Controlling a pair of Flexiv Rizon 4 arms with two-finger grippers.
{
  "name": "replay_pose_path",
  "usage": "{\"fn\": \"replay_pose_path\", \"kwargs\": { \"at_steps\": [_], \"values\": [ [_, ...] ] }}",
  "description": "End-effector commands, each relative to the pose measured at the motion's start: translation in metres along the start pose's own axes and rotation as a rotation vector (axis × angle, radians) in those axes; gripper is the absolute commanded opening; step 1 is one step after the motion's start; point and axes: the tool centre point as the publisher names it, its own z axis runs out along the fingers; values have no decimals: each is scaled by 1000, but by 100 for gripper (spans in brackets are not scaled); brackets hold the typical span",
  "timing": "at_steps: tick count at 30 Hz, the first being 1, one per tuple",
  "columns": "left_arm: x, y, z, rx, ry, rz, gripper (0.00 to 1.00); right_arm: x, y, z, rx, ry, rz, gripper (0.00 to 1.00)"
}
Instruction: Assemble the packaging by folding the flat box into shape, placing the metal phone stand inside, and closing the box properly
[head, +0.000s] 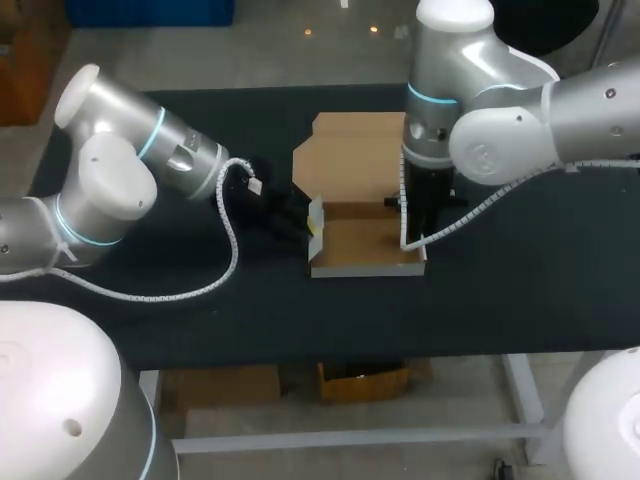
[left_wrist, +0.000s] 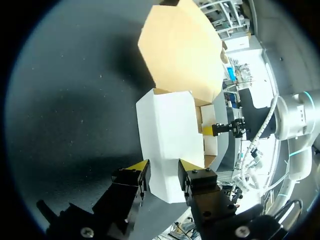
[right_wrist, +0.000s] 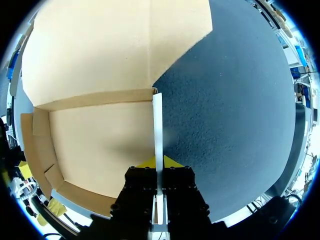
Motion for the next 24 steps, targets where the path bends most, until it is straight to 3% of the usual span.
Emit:
{"fn": "replay_pose_path", "kwargs": {
  "at_steps": [1,13,24],
  "values": [
    [5,0,3,4,-10,1,38,1,0,-1,3,-2,0,0],
    [7,-4,13,9,-74,-12,40,1,0,-1,3,-2,0,0],
    [9,-10,23,38,-202,-37,39,1,0,-1,3,-2,0,0]
  ]
}}
